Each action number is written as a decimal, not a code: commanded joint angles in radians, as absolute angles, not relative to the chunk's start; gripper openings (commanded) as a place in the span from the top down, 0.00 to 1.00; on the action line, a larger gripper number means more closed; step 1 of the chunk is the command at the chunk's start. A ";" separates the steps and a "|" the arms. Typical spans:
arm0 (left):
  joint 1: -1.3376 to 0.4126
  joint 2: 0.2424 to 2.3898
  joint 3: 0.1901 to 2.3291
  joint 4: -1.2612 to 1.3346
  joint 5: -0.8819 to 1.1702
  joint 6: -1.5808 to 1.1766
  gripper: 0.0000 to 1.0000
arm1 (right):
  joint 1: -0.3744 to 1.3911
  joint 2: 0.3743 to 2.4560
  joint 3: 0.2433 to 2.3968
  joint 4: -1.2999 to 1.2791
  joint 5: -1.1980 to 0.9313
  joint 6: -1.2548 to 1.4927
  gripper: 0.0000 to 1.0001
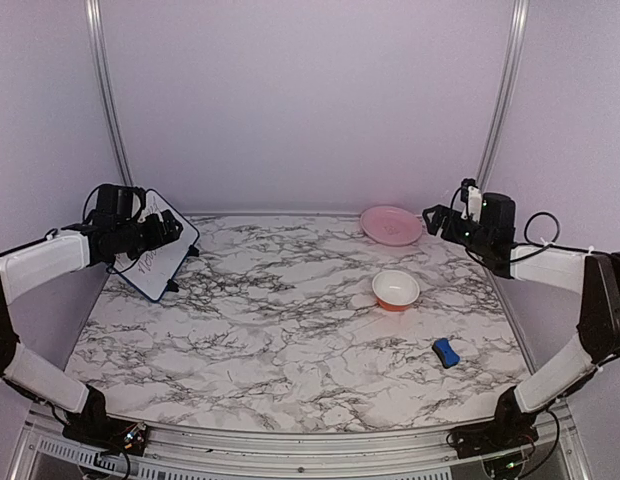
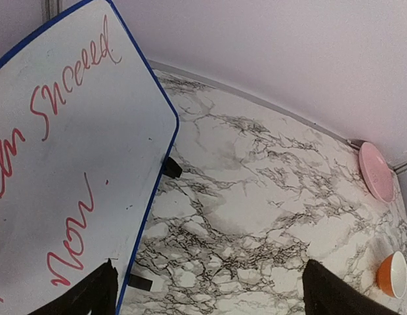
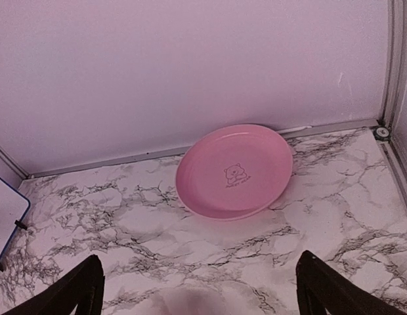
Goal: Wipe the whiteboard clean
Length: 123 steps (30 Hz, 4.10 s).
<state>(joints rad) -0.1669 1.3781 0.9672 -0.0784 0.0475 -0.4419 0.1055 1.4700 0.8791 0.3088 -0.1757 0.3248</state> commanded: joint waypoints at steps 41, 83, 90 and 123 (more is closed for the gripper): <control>-0.440 2.096 1.561 -0.547 -0.642 -1.013 0.20 | 0.231 1.456 0.735 0.400 -0.222 0.218 0.02; -0.416 1.793 1.088 -0.587 -0.670 -1.206 0.46 | 0.231 1.518 0.717 0.474 -0.307 0.213 0.02; -0.401 1.847 1.104 -0.559 -0.654 -1.209 0.53 | 0.230 1.505 0.709 0.467 -0.320 0.206 0.02; -0.757 1.878 1.192 -0.527 -0.420 -1.285 1.00 | 0.341 1.555 0.716 0.518 -0.305 0.189 0.02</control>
<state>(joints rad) -0.6846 1.8629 1.1370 -0.5323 -0.5129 -1.2316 0.2741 1.5448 0.6956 0.5148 -0.3725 0.2100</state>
